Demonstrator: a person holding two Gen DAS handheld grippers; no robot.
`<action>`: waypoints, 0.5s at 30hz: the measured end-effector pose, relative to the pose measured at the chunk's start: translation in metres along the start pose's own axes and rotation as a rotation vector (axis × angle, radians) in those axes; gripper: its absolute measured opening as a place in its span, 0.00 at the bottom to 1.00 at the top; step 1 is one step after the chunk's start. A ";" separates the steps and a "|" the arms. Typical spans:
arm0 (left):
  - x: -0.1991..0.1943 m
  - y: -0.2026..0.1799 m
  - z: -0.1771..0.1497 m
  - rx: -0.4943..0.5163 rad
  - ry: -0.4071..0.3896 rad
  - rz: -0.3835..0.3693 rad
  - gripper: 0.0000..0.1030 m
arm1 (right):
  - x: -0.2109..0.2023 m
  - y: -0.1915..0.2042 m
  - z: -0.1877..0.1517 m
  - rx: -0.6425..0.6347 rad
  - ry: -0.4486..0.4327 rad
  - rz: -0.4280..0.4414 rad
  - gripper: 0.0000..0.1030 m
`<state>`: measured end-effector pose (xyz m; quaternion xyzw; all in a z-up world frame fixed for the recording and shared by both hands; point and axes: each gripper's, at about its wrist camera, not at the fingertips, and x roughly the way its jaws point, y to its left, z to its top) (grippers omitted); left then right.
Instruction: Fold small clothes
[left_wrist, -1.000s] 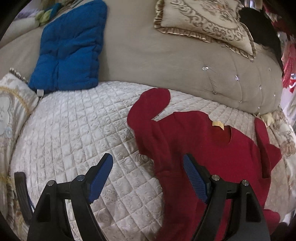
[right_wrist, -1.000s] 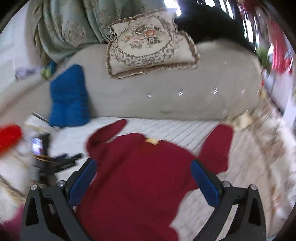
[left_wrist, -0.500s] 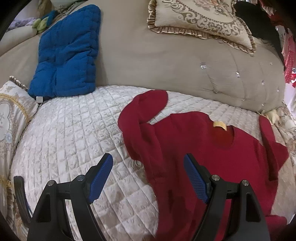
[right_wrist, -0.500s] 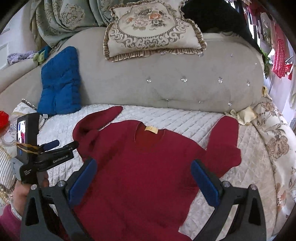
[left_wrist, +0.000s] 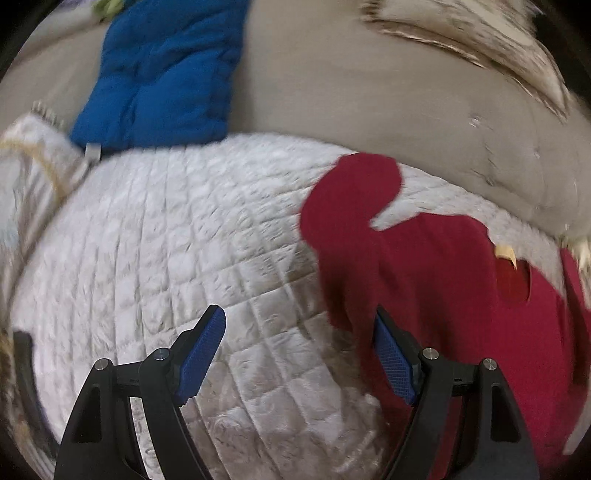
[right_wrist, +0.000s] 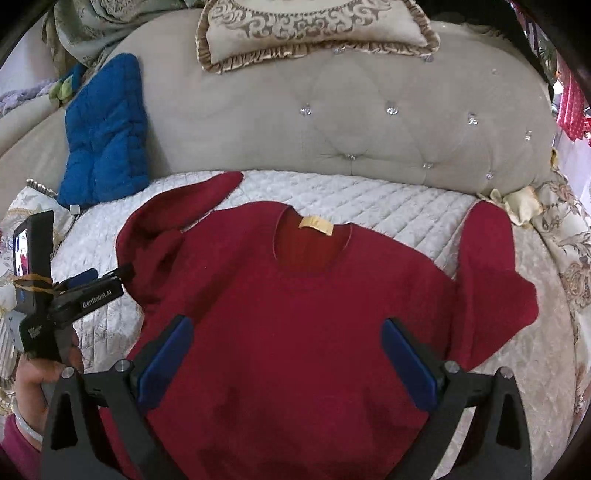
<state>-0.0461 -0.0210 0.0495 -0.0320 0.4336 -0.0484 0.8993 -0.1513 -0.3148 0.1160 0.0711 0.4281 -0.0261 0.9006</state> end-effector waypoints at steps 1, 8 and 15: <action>0.003 0.006 0.001 -0.026 0.009 -0.009 0.58 | 0.003 0.002 0.002 -0.004 0.004 0.004 1.00; 0.006 0.028 0.004 -0.070 0.011 0.097 0.58 | 0.024 0.022 0.009 -0.030 0.032 0.046 1.00; 0.007 0.042 0.005 -0.122 0.018 0.105 0.58 | 0.044 0.044 0.015 -0.052 0.063 0.086 1.00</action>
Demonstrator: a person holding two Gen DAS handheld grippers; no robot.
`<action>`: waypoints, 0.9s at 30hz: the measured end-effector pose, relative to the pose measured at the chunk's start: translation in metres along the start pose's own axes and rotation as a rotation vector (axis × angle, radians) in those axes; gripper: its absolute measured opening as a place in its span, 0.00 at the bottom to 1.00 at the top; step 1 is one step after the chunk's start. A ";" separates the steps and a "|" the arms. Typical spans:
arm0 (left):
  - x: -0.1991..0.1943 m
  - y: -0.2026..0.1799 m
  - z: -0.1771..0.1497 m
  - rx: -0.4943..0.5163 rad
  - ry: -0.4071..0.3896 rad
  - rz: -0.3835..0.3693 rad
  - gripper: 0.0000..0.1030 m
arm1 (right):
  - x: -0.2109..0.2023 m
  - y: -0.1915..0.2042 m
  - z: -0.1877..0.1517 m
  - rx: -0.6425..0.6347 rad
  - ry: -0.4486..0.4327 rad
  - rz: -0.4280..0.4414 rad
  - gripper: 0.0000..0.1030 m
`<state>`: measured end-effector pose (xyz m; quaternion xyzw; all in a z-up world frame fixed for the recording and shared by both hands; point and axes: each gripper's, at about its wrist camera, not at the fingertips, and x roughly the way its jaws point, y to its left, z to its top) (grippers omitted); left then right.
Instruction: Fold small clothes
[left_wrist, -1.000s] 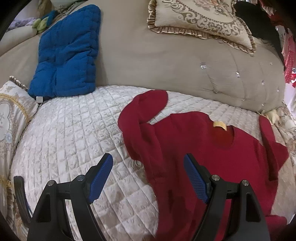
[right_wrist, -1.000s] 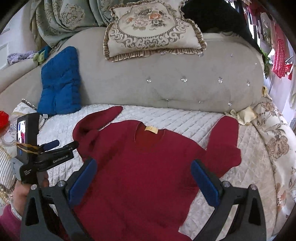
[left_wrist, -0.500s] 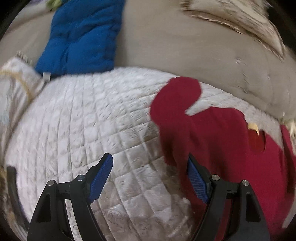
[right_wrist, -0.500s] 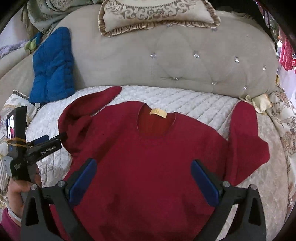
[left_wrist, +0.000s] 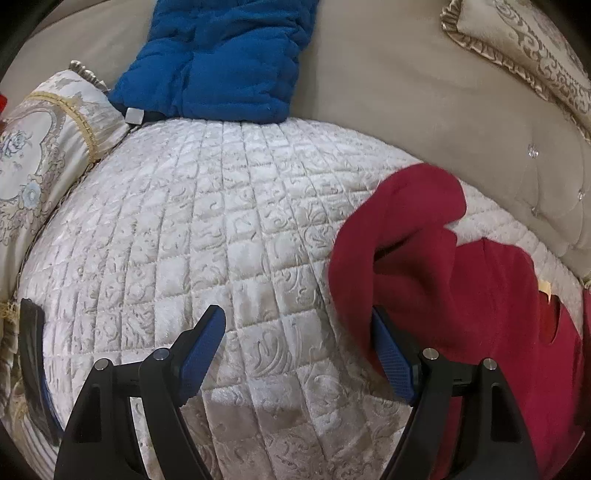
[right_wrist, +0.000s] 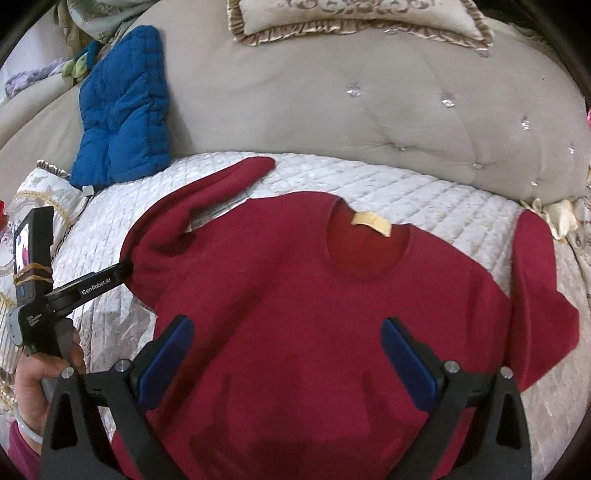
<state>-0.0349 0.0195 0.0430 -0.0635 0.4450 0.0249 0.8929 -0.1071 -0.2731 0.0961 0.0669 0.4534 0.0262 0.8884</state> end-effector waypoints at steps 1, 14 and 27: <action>-0.001 0.000 0.001 0.000 -0.006 0.002 0.58 | 0.003 0.002 0.002 -0.002 0.005 0.008 1.00; -0.002 -0.005 0.004 0.001 0.005 -0.038 0.58 | 0.075 0.051 0.109 0.042 0.053 0.212 0.95; 0.015 -0.005 0.007 -0.003 0.041 -0.025 0.58 | 0.228 0.099 0.171 0.107 0.259 0.192 0.88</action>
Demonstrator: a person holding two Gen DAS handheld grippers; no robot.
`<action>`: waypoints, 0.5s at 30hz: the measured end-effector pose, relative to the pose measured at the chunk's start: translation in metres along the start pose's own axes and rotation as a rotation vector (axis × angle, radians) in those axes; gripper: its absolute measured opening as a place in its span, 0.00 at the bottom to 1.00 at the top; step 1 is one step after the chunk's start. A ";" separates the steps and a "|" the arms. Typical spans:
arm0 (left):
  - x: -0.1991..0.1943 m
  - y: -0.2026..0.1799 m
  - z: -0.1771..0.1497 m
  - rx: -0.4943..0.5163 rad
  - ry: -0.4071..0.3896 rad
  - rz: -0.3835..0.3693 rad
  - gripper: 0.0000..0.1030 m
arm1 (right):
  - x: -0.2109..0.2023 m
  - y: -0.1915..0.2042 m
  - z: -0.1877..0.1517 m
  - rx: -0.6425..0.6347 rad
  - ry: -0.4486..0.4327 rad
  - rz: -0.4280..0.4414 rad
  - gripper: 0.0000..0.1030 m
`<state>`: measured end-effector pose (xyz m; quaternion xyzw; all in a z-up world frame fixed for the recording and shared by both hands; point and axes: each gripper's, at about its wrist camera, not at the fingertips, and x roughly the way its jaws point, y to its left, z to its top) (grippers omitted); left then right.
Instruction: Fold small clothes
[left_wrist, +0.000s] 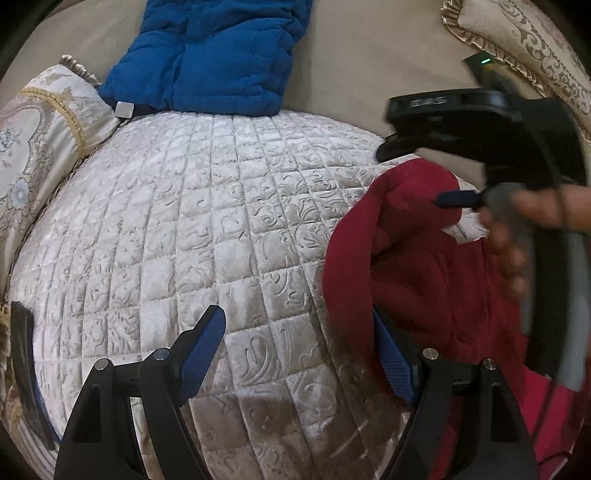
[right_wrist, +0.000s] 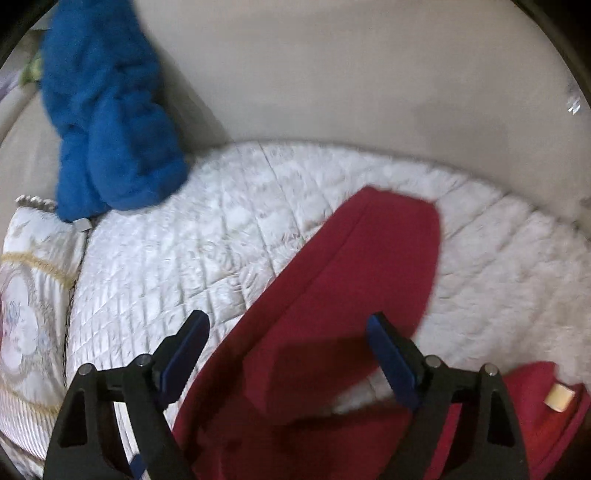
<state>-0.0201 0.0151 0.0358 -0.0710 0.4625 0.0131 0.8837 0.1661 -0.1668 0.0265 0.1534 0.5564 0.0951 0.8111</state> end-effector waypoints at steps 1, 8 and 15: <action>0.002 -0.001 0.000 0.003 0.004 0.006 0.58 | 0.008 0.001 0.002 0.003 0.008 -0.004 0.88; 0.010 -0.004 0.000 0.023 0.013 0.034 0.58 | 0.004 0.021 0.000 -0.164 -0.042 -0.114 0.11; -0.020 -0.013 -0.003 0.067 -0.079 -0.064 0.51 | -0.146 -0.002 -0.037 -0.229 -0.270 0.002 0.04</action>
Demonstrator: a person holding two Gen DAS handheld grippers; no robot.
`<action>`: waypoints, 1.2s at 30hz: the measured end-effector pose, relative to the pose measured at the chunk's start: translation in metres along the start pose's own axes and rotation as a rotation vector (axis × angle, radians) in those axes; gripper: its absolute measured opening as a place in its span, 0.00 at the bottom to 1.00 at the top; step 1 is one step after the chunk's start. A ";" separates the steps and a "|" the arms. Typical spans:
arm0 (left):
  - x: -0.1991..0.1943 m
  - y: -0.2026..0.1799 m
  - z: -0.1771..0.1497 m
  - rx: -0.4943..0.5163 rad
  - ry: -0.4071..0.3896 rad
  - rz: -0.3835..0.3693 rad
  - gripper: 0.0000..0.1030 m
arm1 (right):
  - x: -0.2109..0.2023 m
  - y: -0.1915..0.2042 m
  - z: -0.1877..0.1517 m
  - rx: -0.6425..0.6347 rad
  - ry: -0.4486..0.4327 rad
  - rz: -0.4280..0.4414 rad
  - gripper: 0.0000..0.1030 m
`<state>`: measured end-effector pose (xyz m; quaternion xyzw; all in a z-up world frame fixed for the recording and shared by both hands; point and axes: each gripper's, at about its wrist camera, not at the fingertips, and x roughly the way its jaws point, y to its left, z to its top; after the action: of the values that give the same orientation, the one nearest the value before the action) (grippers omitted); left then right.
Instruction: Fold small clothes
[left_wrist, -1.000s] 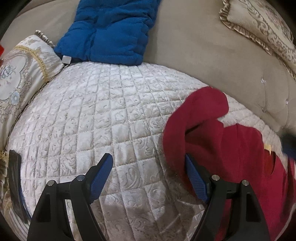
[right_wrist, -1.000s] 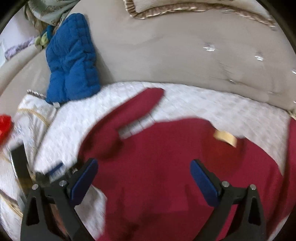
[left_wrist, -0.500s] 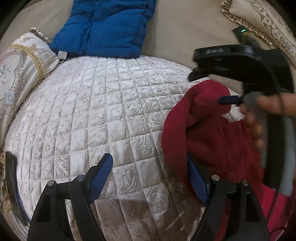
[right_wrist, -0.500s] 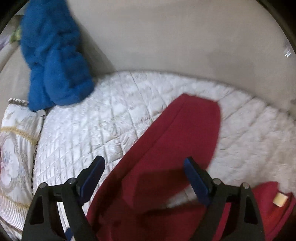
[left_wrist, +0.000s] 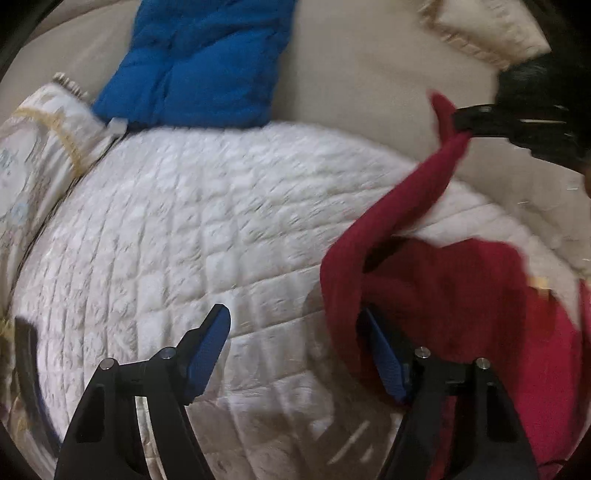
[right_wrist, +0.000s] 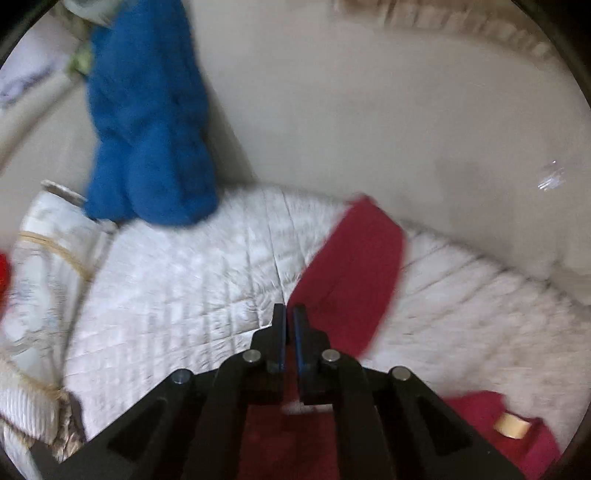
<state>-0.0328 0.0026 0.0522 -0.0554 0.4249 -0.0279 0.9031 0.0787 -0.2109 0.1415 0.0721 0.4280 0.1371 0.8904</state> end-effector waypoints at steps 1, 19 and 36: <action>-0.010 -0.002 -0.001 0.014 -0.029 -0.044 0.51 | -0.018 -0.004 -0.003 -0.008 -0.025 0.000 0.04; -0.032 -0.013 -0.019 0.092 -0.016 -0.245 0.51 | -0.135 -0.149 -0.232 0.290 0.256 -0.173 0.42; -0.015 -0.022 -0.037 0.181 0.202 -0.414 0.51 | 0.023 0.000 -0.086 -0.178 0.197 0.080 0.72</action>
<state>-0.0708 -0.0206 0.0426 -0.0573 0.4885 -0.2558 0.8322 0.0253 -0.2025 0.0709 -0.0040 0.4964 0.2165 0.8407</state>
